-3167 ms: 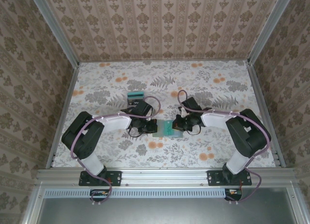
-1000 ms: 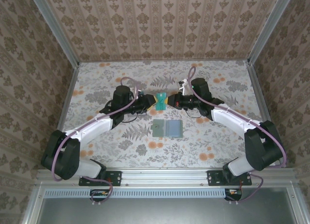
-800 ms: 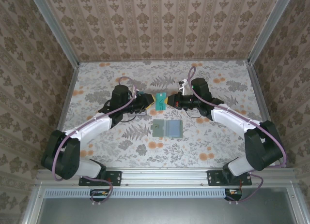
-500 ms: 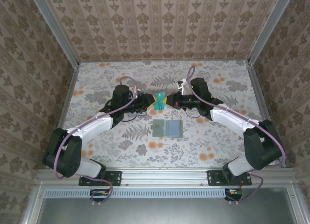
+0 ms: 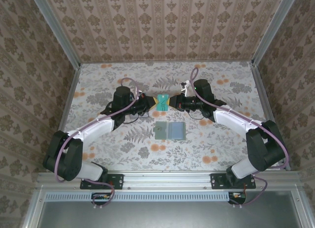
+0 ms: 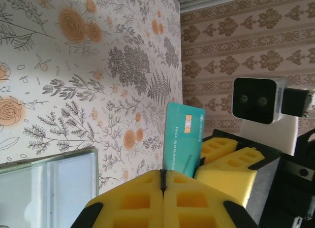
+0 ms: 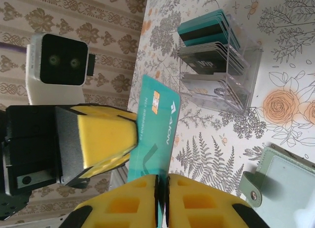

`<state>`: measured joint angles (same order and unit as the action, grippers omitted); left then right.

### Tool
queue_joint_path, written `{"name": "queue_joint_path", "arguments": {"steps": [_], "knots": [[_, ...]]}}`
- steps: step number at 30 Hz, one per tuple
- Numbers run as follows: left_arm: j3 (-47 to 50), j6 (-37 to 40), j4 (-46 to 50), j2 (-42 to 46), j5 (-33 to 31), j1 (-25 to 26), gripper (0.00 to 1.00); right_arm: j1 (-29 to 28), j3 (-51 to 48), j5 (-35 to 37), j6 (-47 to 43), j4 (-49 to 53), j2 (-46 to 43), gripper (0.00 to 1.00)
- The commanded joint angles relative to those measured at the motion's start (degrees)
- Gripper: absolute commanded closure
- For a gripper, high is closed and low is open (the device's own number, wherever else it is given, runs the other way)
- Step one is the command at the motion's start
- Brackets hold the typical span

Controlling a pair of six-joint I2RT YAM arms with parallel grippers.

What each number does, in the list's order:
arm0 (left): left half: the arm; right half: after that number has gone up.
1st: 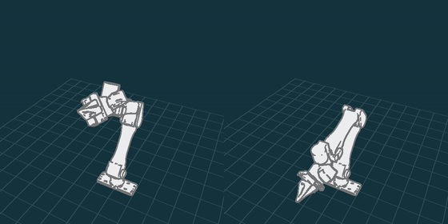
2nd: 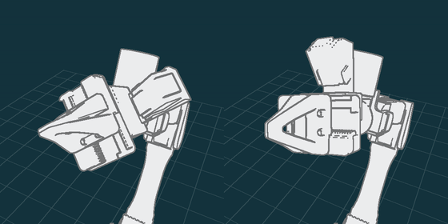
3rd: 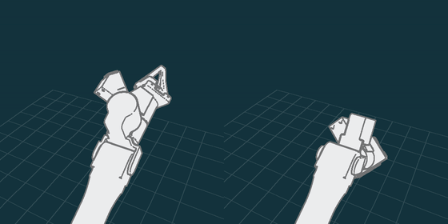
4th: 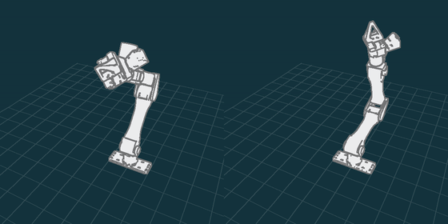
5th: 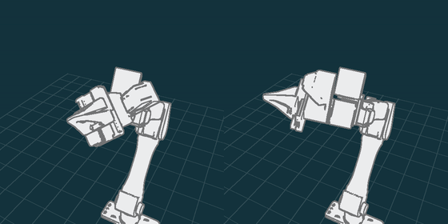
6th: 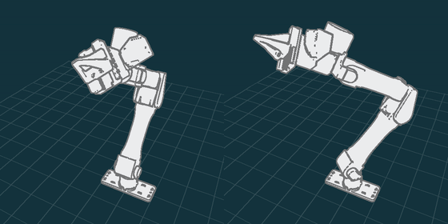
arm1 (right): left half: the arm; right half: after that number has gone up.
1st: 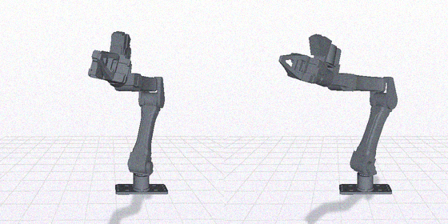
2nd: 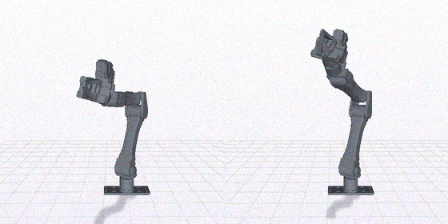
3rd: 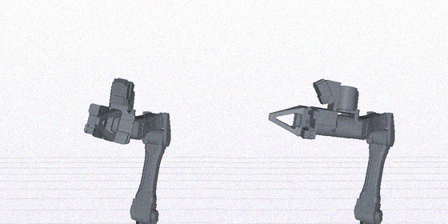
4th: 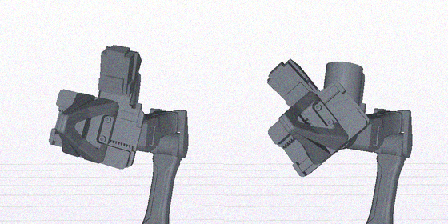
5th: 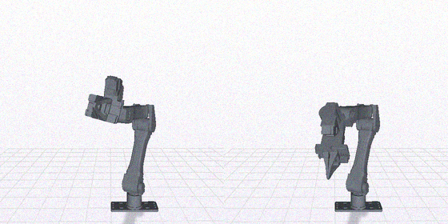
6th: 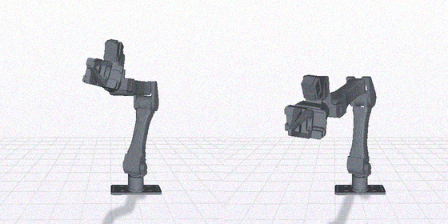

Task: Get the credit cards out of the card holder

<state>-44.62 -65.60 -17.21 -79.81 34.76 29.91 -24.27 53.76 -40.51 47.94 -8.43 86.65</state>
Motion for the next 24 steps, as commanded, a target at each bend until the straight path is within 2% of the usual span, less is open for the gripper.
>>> {"name": "queue_joint_path", "arguments": {"steps": [1, 3, 5, 10, 13, 14, 17, 20, 24], "knots": [[0.24, 2.47, 0.03, 2.14, 1.71, 0.59, 1.0, -0.86, 0.58, -0.9, -2.02, 0.86, 0.63, 0.79], [-0.03, 4.19, 2.39, 2.96, 1.47, 0.5, 1.0, -0.78, 0.71, -0.05, -2.94, 2.64, 0.33, 0.55], [-0.67, 6.59, 5.56, 3.87, 1.36, 0.19, 1.0, -0.61, 0.66, 1.0, -3.85, 4.46, 0.0, 0.36], [-3.19, 15.03, 16.94, 6.25, 0.32, -0.7, 1.0, 0.14, 0.16, 2.0, -5.02, 6.45, -1.04, 0.24], [-6.22, 22.64, 26.65, 7.03, -1.27, -1.07, 1.0, 0.42, 0.25, 2.72, -6.04, 8.16, -1.82, 0.15], [-7.76, 26.41, 30.77, 7.12, -2.2, -1.17, 1.0, 0.53, 0.26, 2.98, -6.34, 8.76, -2.08, 0.01], [-12.16, 36.27, 41.69, 7.14, -7.11, -1.29, 1.0, 0.71, 0.42, 3.87, -7.53, 10.61, -2.98, 0.0], [-15.45, 44.93, 48.2, 7.54, -13.74, -1.35, 1.0, 0.71, 0.68, 4.96, -8.93, 12.58, -4.26, 0.0], [-15.27, 54.86, 47.85, 10.01, -26.26, -1.2, 1.0, 0.76, 0.5, 5.98, -10.48, 14.42, -5.78, 0.0]]}}
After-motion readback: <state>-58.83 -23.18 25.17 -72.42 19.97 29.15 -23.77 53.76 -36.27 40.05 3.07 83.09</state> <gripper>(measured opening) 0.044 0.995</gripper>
